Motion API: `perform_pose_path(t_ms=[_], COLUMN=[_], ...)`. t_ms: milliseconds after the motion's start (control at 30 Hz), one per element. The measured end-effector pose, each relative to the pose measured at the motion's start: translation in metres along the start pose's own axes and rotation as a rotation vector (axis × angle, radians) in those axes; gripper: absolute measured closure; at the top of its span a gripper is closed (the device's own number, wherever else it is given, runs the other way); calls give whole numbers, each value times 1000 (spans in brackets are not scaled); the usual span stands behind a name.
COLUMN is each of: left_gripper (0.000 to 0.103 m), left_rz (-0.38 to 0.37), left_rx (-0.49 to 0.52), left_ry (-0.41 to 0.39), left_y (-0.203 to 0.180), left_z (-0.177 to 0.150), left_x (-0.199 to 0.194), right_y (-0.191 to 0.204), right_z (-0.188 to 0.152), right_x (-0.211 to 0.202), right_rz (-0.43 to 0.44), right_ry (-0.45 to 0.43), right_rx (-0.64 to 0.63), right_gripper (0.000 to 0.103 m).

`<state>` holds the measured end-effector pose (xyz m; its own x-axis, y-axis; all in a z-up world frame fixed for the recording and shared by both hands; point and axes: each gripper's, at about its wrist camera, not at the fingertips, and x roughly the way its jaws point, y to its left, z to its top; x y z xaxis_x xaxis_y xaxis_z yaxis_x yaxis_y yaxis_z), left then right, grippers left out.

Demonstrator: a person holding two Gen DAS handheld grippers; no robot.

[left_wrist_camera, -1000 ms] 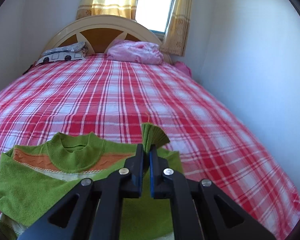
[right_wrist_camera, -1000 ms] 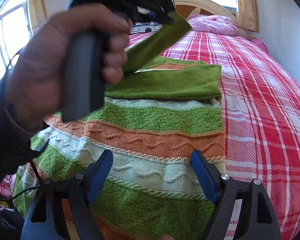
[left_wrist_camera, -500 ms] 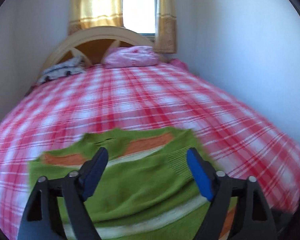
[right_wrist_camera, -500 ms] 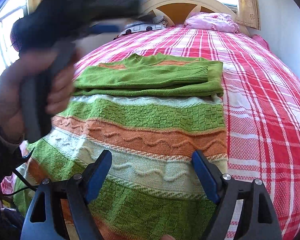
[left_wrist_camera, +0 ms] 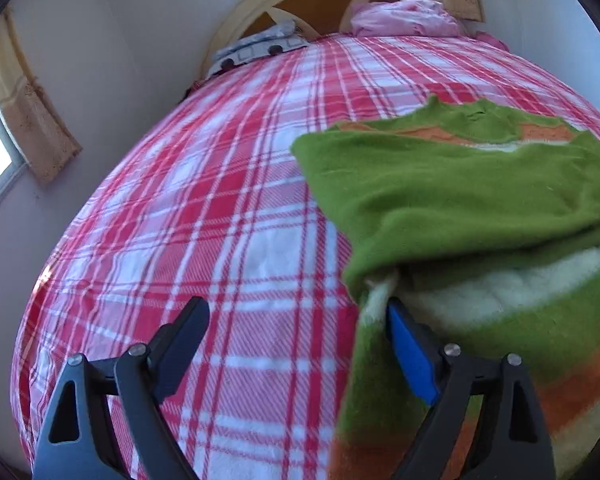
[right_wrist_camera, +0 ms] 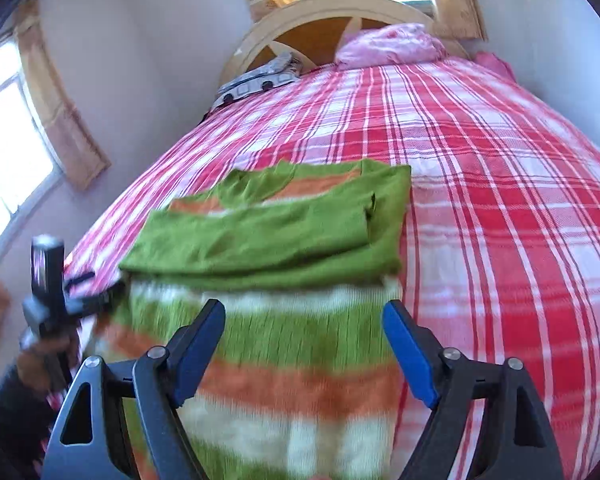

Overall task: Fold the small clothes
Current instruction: 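Open the left tool and release the sleeve onto the folded side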

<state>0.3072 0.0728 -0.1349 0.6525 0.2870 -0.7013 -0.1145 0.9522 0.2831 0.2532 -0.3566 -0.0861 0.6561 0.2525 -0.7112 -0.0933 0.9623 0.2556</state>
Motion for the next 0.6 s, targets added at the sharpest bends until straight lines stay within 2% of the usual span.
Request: perform_pose_path(t_ms=[33,67,167,200,300,367,400,433,600], left_gripper=[2,0,0,0,0,0,0,0,0], left_rz=[0,14,12,27,55,46,39,34,24], left_rx=[-10,-20,-59,-44,-22,-32,-42,-56,-107], left_ry=[-3,-11,-10,-10,-29,-31,-22,-16,7], left_y=[1,2,8,5,1,4,6,9,16], left_z=[3,8,3,0,-10,-12,-12,-12,-18], left_x=[3,9,11,11,9,7,9,10,9], right_y=[-1,-3,-11,-12,-16,-16,-16,-14,-8], right_z=[5,13,30,33,39,37,35,34,30], right_x=[4,11,31,37,63,82,86,85,51], right_rz=[-13,-22,-61,-67,-74,-66,-92,-123,-130], right_ry=[-1,5,15,19,62,118,116,101,1], right_rx=[2,7,35,39,45,52,47,28,-40], right_gripper=[33,33,34,35,45,54,72,96,99])
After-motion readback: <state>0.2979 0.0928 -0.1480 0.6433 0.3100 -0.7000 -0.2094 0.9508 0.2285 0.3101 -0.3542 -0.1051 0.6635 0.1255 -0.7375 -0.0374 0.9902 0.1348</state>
